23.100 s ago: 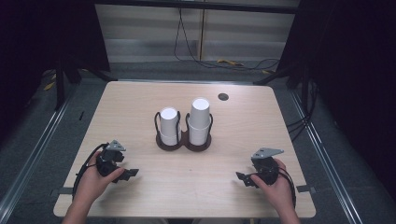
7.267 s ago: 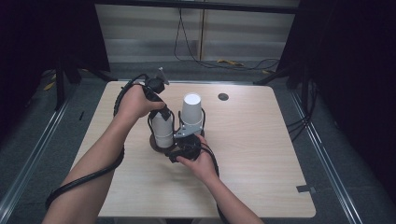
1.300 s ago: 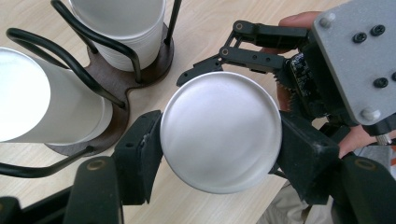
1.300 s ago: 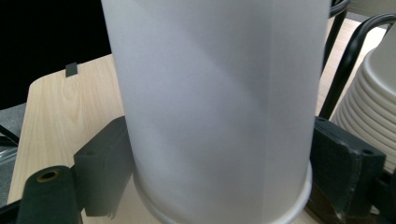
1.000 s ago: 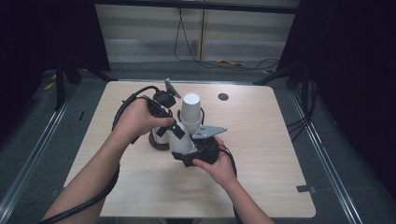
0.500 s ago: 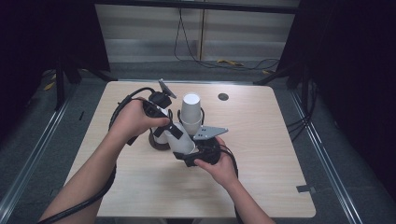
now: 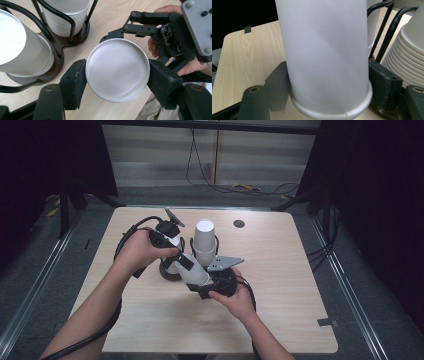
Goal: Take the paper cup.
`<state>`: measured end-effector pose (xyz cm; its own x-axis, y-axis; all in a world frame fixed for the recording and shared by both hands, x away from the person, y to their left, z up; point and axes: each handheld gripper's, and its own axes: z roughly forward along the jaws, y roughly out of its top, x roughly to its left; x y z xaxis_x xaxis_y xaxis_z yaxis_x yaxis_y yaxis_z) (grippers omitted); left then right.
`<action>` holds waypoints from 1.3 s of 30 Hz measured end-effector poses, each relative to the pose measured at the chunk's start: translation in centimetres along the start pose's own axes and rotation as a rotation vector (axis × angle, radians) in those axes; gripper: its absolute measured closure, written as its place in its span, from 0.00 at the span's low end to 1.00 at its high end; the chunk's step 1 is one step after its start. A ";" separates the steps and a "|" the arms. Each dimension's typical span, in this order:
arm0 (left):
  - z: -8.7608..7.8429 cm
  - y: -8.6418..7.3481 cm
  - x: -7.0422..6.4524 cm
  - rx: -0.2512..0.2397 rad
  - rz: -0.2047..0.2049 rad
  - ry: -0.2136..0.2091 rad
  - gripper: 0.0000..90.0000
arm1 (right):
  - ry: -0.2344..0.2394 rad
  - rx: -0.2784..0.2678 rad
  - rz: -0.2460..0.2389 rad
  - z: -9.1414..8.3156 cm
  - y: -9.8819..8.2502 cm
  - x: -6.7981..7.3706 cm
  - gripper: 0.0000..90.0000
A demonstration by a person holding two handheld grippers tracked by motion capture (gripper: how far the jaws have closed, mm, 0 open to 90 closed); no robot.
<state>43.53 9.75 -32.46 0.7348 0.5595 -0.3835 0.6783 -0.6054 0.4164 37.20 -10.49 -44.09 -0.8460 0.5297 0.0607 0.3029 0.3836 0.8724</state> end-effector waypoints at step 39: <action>0.9 -3.1 1.1 -0.045 0.074 -0.009 0.34 | 0.013 0.024 0.018 -1.6 -0.7 -0.7 0.35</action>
<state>42.27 11.74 -34.88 0.7831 0.5086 -0.3579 0.6214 -0.6186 0.4808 36.87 -12.35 -44.00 -0.8459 0.5268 0.0833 0.3287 0.3920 0.8592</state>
